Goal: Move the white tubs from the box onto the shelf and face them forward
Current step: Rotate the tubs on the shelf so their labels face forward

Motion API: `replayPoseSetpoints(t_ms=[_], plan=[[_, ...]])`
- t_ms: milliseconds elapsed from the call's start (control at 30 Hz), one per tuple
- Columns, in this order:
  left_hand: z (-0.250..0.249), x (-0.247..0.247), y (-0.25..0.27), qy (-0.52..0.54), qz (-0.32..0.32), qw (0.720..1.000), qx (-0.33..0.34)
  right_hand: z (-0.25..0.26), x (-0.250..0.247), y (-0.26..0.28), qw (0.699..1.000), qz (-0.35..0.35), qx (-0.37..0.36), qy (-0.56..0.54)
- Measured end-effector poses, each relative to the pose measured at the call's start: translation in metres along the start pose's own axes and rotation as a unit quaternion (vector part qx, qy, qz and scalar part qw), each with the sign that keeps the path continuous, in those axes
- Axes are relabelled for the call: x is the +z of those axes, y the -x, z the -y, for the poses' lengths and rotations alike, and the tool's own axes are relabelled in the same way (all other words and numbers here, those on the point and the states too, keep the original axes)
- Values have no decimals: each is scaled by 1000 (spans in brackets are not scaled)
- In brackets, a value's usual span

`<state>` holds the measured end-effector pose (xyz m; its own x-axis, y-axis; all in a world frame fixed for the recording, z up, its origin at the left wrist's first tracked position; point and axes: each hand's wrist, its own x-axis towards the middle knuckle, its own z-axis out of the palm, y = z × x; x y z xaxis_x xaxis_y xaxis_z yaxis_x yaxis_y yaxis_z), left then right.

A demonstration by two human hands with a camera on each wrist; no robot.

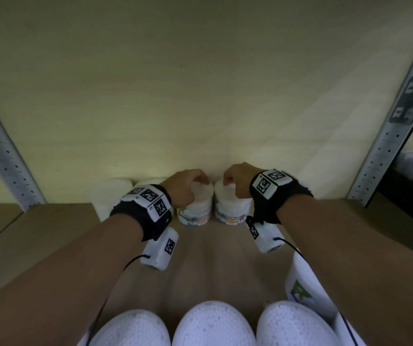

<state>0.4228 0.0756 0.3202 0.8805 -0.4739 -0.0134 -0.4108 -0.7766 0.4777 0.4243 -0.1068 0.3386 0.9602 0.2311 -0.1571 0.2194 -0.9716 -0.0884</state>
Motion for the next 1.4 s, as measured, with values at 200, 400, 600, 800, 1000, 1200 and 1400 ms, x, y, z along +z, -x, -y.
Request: replayPoseSetpoints(t_ms=[200, 400, 600, 800, 1000, 1200, 1400], plan=[[4, 3, -7, -20, -130, 990, -58, -1, 1, 1, 1000, -6, 3, -10], [7, 13, -8, -130, -89, 984, -82, 0, 1, 1, 1000, -11, 8, -19], [4, 5, -9, -129, -38, 990, -50, 0, 2, 1, 1000, -14, 6, -17], [9, 0, -8, -95, -13, 995, -26, 0, 1, 3, 1000, -10, -1, -6], [12, -1, -11, -97, -21, 995, -17, 1, -1, 4, 1000, -3, -6, 13], [8, -1, -10, -116, -10, 993, -16, 2, -2, 5, 1000, 7, -2, 19], [-12, -9, 4, -178, 56, 982, 4, 5, -7, 20, 996, 68, -13, 59]])
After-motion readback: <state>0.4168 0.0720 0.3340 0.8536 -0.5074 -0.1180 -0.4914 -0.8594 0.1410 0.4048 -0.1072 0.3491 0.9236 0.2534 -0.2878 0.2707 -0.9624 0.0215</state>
